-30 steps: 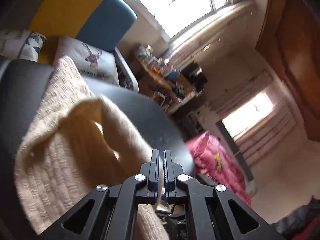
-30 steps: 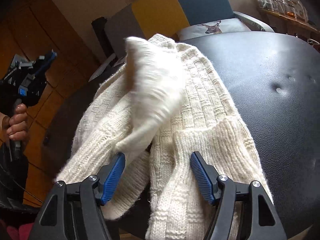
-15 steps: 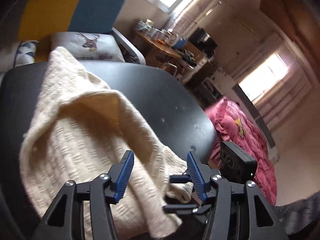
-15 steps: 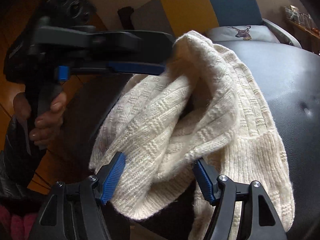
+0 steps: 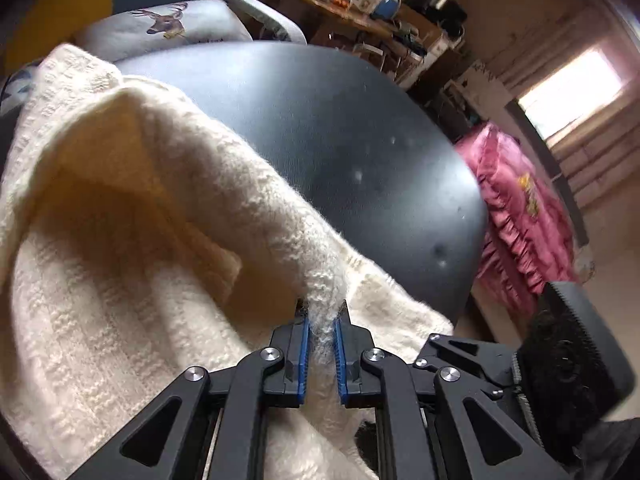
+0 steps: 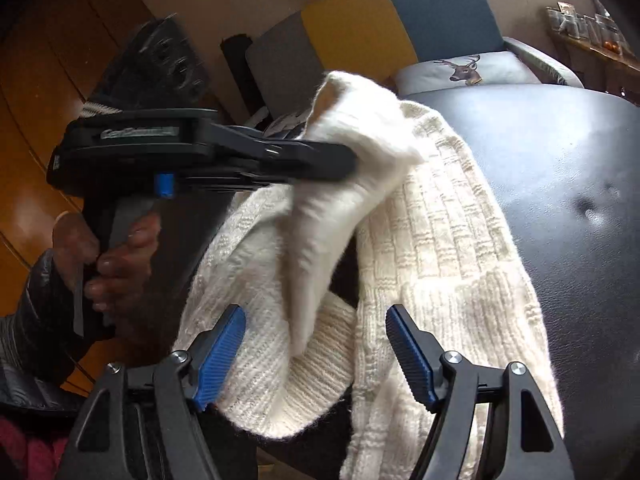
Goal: Fold clothes
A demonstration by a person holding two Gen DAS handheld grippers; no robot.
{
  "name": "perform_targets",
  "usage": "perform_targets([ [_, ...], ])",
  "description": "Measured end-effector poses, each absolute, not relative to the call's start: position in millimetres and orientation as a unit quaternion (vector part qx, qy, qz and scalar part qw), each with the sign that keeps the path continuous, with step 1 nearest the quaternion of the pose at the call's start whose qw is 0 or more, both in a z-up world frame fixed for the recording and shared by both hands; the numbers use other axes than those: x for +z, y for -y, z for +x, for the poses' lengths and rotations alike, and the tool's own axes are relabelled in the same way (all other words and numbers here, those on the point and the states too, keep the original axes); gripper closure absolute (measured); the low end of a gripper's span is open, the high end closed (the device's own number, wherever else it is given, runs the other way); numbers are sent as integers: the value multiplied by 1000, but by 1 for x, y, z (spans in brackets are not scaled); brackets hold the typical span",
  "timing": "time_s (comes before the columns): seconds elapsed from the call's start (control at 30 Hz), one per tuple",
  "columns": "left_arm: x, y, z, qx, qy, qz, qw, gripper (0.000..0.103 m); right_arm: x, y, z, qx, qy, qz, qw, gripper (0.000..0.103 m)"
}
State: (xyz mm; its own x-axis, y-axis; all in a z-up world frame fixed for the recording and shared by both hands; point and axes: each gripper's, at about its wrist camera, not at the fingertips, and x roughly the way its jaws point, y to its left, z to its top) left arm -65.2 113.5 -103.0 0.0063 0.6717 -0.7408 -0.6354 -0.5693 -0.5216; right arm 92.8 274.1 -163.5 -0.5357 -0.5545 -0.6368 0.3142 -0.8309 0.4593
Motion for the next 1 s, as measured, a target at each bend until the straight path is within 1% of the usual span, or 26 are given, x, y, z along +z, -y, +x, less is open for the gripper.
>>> perform_targets([
  [0.17, -64, -29, -72, 715, 185, -457, 495, 92, -159, -286, 72, -876, 149, 412, 202, 28],
  [0.3, -54, 57, -70, 737, 283, -396, 469, 92, -174, -289, 56, -866, 153, 448, 165, 28],
  [0.37, -60, 92, -70, 750, 303, -392, 438, 92, -182, -294, 56, -861, 153, 458, 160, 28],
  [0.43, -72, 122, -69, 762, 312, -398, 404, 92, -183, -292, 55, -867, 136, 454, 156, 28],
  [0.53, -100, 150, -65, 775, 305, -428, 351, 92, -186, -286, 54, -872, 99, 455, 151, 28],
  [0.63, -133, 165, -63, 768, 308, -479, 291, 89, -186, -283, 51, -874, 78, 456, 148, 27],
  [0.7, -154, 177, -61, 759, 322, -509, 249, 68, -187, -283, 49, -874, 74, 457, 150, 26],
  [0.77, -157, 192, -54, 770, 327, -505, 215, 56, -187, -283, 48, -873, 78, 457, 152, 23],
  [0.8, -154, 198, -50, 774, 331, -494, 216, 50, -187, -283, 48, -872, 81, 459, 152, 21],
  [0.83, -150, 204, -47, 779, 334, -484, 216, 48, -186, -283, 46, -870, 83, 463, 149, 21],
  [0.9, -143, 208, -41, 789, 329, -469, 221, 29, -179, -283, 39, -869, 89, 464, 148, 21],
  [0.93, -139, 205, -39, 794, 320, -465, 225, 25, -174, -284, 35, -870, 93, 461, 149, 21],
  [1.0, -134, 188, -35, 809, 272, -468, 230, 23, -160, -284, 20, -878, 89, 448, 147, 21],
])
